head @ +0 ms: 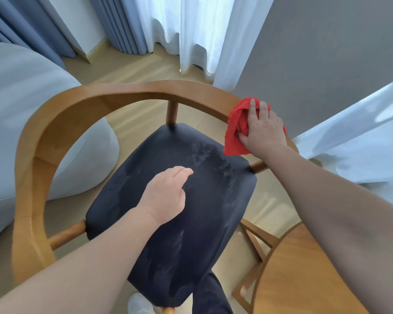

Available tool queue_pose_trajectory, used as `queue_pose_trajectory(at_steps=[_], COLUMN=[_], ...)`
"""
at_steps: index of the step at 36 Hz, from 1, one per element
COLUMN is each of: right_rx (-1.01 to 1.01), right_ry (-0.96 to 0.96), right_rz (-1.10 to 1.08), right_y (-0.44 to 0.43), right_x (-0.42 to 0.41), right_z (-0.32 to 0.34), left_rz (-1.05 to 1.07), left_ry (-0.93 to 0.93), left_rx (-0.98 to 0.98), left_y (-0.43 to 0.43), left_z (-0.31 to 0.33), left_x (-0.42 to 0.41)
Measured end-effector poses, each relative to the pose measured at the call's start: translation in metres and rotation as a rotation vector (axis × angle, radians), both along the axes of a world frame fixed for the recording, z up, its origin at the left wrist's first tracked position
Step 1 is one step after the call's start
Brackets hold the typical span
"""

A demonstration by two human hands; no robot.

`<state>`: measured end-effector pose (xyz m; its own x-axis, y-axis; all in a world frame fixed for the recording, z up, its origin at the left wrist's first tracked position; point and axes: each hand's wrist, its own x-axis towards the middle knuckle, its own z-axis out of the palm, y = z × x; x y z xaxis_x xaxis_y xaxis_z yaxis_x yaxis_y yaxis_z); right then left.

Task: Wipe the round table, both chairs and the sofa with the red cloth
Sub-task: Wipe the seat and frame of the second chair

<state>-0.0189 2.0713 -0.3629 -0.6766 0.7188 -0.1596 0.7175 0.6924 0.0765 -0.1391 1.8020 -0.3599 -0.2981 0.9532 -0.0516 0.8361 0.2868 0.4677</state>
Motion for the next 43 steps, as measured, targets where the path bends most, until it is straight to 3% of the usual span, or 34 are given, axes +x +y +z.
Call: queue_pose_trajectory(at_steps=[20,33,38,43], right_rx=[-0.084,-0.256,-0.145,-0.267], right_ry=[0.026,0.055,-0.127,0.047], right_rz=[-0.203,-0.564,-0.428,-0.166], right_y=[-0.010,-0.025,-0.045,-0.111], right_x=[0.066,0.091,0.107,0.075], right_z=[-0.005,0.008,0.053,0.123], left_rz=[-0.020,-0.016,0.008,0.026], left_ry=[-0.022,-0.021,-0.003,-0.032], left_rx=[-0.053,-0.126,-0.125,-0.048], left_y=[-0.001,-0.025,-0.042,-0.073], left_z=[0.029,0.070,0.112,0.171], left_x=[0.014,0.012,-0.001,-0.011])
